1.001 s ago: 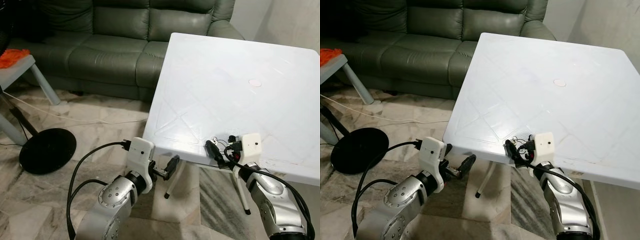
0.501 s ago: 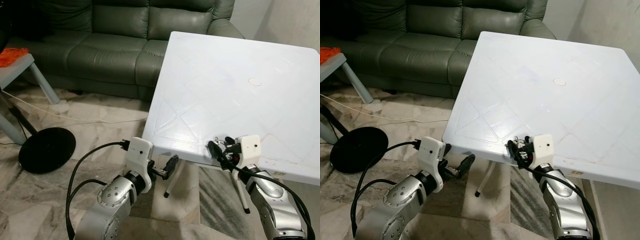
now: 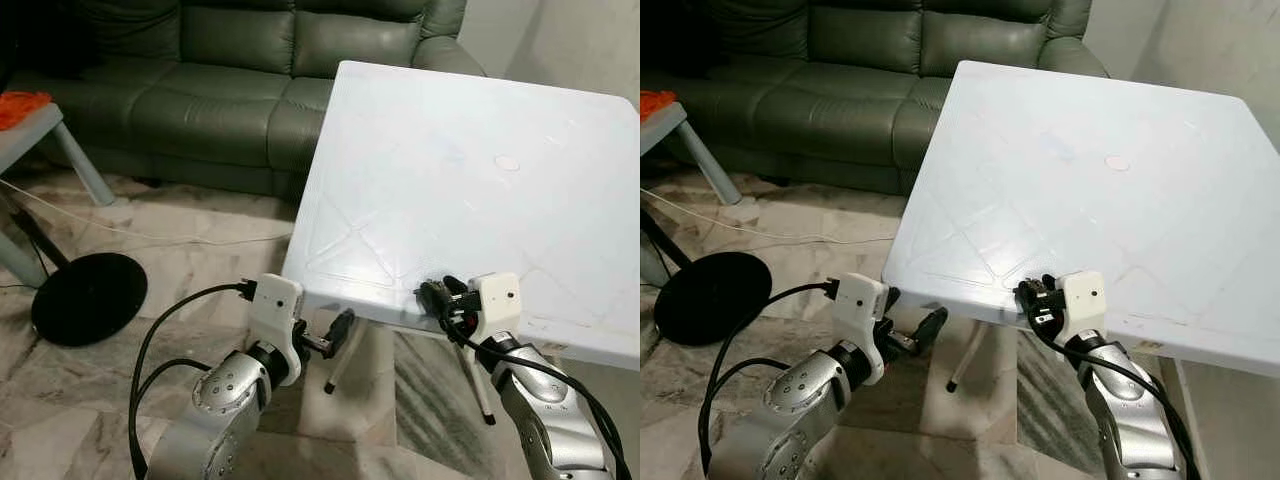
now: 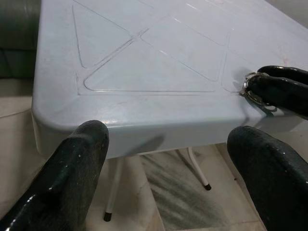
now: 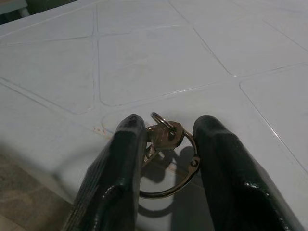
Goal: Hang keys on a hook
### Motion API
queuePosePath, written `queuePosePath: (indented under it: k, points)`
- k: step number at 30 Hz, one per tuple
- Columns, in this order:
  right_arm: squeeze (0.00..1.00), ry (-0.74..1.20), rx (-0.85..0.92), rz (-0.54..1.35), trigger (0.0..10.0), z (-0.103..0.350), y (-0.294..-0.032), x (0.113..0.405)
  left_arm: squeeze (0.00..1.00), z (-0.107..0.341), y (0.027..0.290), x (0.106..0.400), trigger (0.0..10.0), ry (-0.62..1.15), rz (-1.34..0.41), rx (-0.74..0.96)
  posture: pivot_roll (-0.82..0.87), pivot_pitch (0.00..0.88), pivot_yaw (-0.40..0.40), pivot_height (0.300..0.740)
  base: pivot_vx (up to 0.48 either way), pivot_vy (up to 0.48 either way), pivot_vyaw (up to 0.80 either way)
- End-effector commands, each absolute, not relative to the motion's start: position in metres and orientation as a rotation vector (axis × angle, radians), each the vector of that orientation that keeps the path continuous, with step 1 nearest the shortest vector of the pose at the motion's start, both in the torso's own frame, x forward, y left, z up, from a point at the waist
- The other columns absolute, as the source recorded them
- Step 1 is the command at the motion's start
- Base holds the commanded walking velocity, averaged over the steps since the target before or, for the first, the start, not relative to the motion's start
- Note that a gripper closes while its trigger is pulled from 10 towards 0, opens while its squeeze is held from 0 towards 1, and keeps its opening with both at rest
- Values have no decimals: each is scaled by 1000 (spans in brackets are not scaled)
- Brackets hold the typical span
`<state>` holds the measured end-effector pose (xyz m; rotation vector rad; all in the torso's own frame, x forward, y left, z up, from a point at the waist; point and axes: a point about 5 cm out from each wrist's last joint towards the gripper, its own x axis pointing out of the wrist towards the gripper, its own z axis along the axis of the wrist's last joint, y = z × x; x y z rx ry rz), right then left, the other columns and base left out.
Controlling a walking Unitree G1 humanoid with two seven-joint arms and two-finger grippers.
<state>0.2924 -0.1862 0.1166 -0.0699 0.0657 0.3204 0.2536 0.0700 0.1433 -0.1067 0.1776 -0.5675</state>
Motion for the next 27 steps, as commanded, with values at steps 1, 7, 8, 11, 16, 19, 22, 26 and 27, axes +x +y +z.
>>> queuePosePath:
  k: [1, 7, 8, 11, 16, 19, 22, 26, 27]
  points:
    - [0, 181, -65, 334, 0, 92, -183, 283, 0, 145, 69, 251, 10000, 174, -566, -111, 0, 204, -59, 740, 0, 0, 0]
    - [0, 178, -63, 333, 0, 92, -182, 283, 0, 145, 69, 251, 10000, 174, -564, -115, 1, 201, -62, 740, 0, 0, 0]
    - [0, 177, -62, 333, 0, 92, -182, 283, 0, 145, 69, 251, 10000, 173, -564, -115, 1, 201, -62, 740, 0, 0, 0]
    - [0, 157, -59, 330, 0, 94, -181, 284, 0, 145, 69, 252, 10000, 172, -562, -115, 2, 198, -64, 740, 0, 0, 0]
    - [0, 144, -46, 317, 0, 96, -182, 286, 0, 145, 69, 252, 10000, 172, -560, -118, 3, 198, -65, 740, 0, 0, 0]
    - [0, 117, 5, 311, 0, 101, -181, 288, 0, 145, 68, 252, 10000, 171, -557, -122, 1, 197, -68, 740, 0, 0, 0]
    - [0, 90, 100, 306, 0, 107, -182, 290, 0, 145, 67, 252, 10000, 171, -557, -130, 0, 195, -69, 740, 0, 0, 0]
    - [0, 41, 228, 301, 0, 116, -183, 292, 0, 145, 67, 253, 10000, 171, -555, -132, -1, 193, -69, 740, 0, 0, 0]
    - [0, 32, 242, 299, 0, 118, -183, 293, 0, 145, 66, 253, 10000, 171, -555, -133, -2, 191, -69, 740, 0, 0, 0]
